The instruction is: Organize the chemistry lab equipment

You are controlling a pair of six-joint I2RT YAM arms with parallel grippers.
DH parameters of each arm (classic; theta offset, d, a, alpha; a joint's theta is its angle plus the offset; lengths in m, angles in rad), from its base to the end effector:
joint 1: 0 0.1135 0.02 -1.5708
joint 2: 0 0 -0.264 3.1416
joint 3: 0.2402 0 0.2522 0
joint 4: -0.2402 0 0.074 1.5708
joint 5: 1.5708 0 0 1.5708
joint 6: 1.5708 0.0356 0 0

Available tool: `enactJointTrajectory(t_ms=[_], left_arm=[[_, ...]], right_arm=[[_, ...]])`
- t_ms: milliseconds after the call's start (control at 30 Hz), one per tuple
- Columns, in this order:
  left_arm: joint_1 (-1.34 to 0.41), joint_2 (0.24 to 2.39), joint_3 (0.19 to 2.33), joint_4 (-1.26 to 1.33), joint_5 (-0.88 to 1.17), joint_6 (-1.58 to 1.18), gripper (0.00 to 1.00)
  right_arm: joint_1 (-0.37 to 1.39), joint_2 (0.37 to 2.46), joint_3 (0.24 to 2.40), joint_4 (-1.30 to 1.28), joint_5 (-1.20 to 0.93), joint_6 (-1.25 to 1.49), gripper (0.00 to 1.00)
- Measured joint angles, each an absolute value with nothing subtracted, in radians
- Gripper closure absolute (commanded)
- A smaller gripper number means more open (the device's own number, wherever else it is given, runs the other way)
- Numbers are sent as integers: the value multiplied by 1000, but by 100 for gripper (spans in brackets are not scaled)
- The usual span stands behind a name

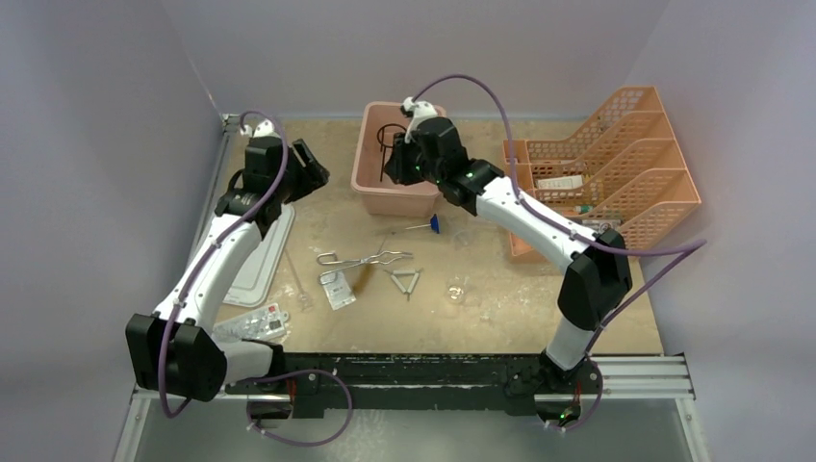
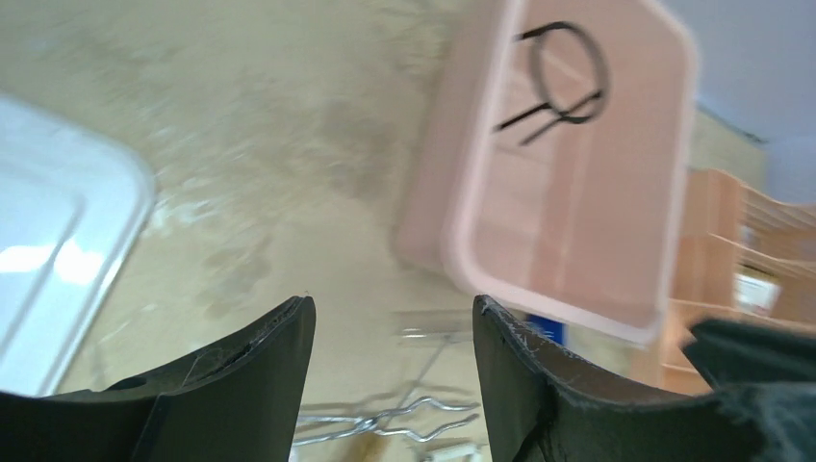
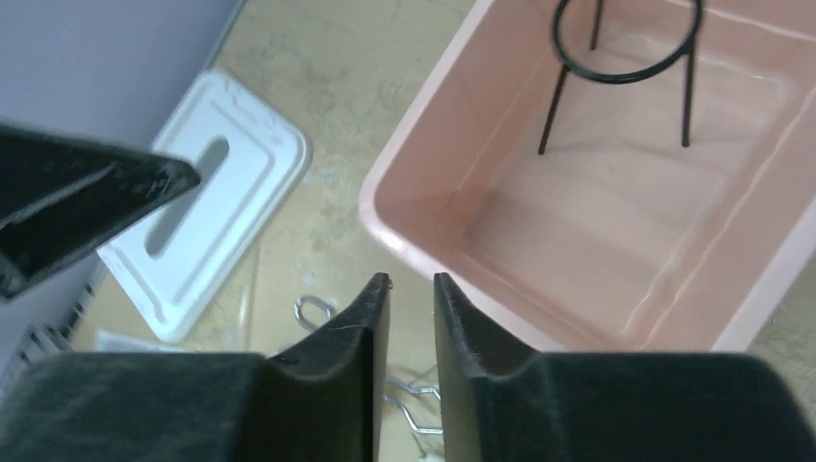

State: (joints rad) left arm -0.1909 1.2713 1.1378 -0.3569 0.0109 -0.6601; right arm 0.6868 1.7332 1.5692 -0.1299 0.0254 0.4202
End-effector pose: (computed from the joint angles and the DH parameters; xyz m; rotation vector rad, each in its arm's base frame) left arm 0.2842 -0.0553 0.3410 -0.4826 2.0488 -0.5315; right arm 0.3246 0.2650 0.3615 -0.2387 1.9168 0.7326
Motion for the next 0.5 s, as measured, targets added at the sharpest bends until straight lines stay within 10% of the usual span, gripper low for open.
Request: enactJointTrajectory(t_ms=[500], left_arm=[[-112,1255,990,-563,-212,-766,43]], right_arm=[[895,1866,1548,-291,-116,-28,46]])
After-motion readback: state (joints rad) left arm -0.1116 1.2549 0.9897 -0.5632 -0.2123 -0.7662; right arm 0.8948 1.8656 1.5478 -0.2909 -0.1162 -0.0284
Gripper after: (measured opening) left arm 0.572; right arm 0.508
